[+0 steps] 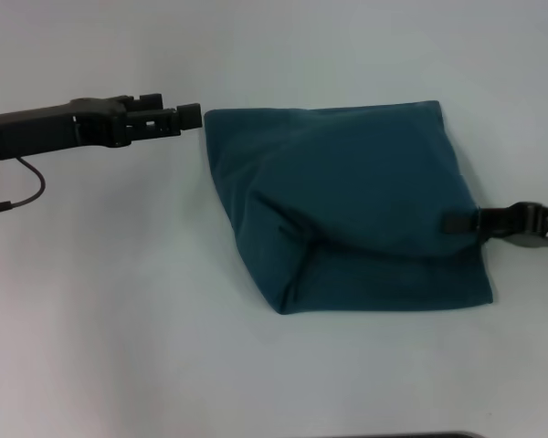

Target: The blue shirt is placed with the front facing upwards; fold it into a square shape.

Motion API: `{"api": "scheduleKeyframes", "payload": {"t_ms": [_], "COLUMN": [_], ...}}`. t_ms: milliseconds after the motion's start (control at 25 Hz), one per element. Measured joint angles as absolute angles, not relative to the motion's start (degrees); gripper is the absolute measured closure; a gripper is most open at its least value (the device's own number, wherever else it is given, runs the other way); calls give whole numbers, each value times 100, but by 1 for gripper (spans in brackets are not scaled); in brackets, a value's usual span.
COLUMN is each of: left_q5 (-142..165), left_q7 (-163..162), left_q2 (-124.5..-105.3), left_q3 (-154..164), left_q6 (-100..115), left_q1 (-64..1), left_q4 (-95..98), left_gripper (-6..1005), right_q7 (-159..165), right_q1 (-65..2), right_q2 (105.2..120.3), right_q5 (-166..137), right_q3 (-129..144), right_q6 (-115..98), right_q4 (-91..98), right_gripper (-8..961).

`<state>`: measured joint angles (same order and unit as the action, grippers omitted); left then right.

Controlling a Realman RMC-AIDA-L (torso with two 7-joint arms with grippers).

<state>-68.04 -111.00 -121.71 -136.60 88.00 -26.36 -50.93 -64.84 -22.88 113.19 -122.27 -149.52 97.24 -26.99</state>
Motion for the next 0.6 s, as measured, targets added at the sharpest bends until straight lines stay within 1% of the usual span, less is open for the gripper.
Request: {"api": "scheduleKeyframes", "payload": {"t_ms": [160, 320, 600], "left_q5": [-6803, -6804, -6809], "left_q7": [-11131, -11146, -11157], "left_q2": [-12175, -12200, -12228], "left_q3": [-13669, -13674, -13802], "left_q6": [8798, 8796, 8788], "left_q1": [-2636, -2636, -2661], "left_q4": [-5087, -5087, -4950], "left_gripper": [35, 35, 36], "right_q7": [-6486, -6483, -6427], "right_q1": [-2261, -2213, -2170], "right_q2": [11218, 11164, 11026], "right_q5": [-12150, -12145, -12170], "right_q3": [-15049, -15086, -15090], "right_q6": [9926, 10086, 10195], "right_q4": [-2833, -3024, -3105], "right_gripper": [922, 921, 920]}}
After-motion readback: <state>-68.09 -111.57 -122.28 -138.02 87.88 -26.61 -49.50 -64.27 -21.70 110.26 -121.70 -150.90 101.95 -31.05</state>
